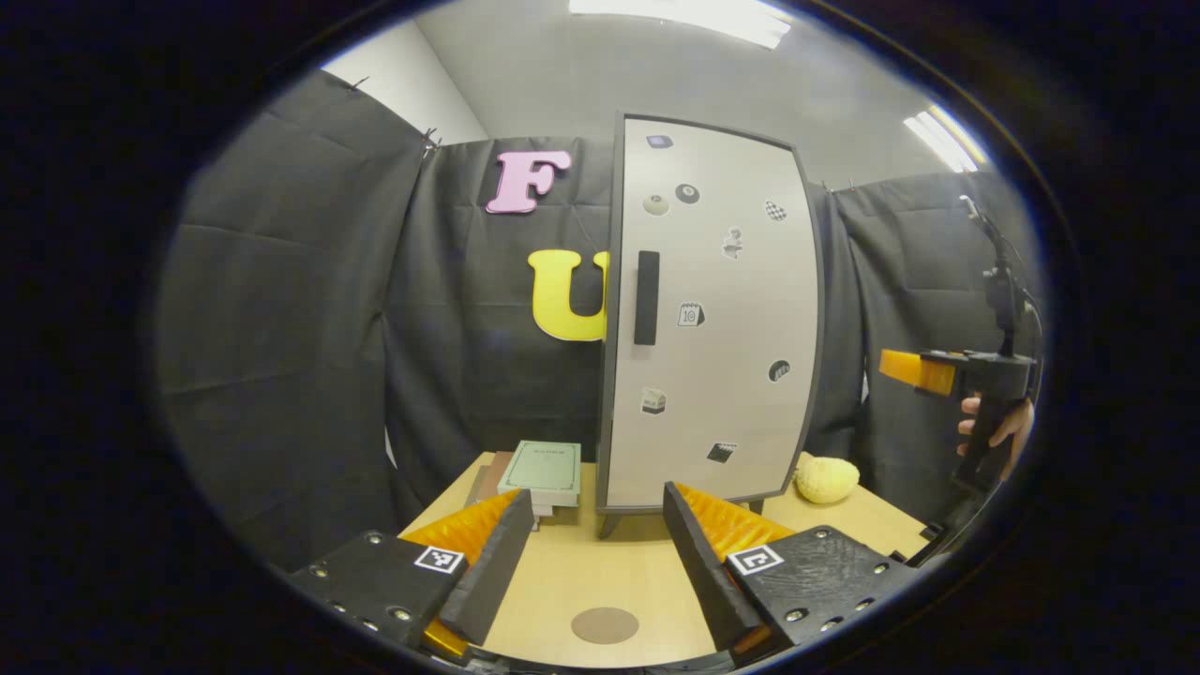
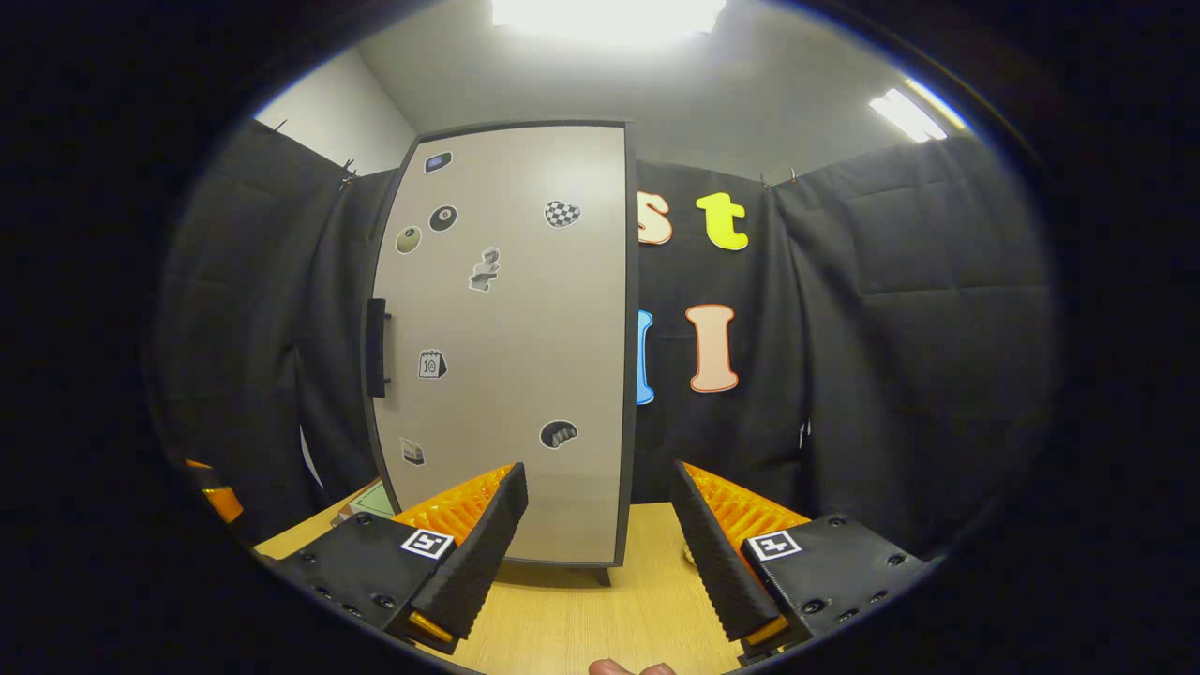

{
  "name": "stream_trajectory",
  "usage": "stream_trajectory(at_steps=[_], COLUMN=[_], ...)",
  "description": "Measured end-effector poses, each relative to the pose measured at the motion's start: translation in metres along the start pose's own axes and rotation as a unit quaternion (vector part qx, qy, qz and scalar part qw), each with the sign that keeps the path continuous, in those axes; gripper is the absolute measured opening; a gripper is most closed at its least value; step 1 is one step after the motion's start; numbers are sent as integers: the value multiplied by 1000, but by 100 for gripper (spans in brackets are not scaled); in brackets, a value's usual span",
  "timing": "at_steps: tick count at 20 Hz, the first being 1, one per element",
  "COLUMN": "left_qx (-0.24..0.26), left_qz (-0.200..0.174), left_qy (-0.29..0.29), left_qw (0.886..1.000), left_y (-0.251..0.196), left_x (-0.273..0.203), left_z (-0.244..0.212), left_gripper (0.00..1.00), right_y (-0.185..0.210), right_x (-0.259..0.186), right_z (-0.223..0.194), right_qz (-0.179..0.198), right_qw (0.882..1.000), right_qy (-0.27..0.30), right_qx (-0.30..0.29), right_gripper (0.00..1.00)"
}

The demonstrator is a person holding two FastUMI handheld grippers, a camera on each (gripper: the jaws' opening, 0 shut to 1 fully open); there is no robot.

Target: Open the cabinet door with the right hand, grasp the bottle in the cabinet with the left hand and place it on the coaster, then close the cabinet door with the right hand.

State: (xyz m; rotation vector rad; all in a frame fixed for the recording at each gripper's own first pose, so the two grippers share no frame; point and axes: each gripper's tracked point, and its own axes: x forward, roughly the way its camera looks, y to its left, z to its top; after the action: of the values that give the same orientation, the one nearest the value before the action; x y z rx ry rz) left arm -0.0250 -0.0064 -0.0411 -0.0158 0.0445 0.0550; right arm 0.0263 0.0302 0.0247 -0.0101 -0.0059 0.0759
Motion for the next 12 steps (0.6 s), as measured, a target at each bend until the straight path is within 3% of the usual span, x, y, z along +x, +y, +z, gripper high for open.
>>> stream_trajectory(at_steps=[6,12], left_qx=[-10,-24], left_qz=[11,33], left_qy=[18,20], left_qw=[1000,999], left_y=[-1,21], left_x=[-11,-22], left_z=[-23,-33], left_gripper=[86,86], right_y=[29,76], right_x=[27,59], right_z=[32,62], right_qz=[29,63], right_qw=[999,998], right_qy=[-10,-22], right_qx=[26,0], right_gripper=[98,98])
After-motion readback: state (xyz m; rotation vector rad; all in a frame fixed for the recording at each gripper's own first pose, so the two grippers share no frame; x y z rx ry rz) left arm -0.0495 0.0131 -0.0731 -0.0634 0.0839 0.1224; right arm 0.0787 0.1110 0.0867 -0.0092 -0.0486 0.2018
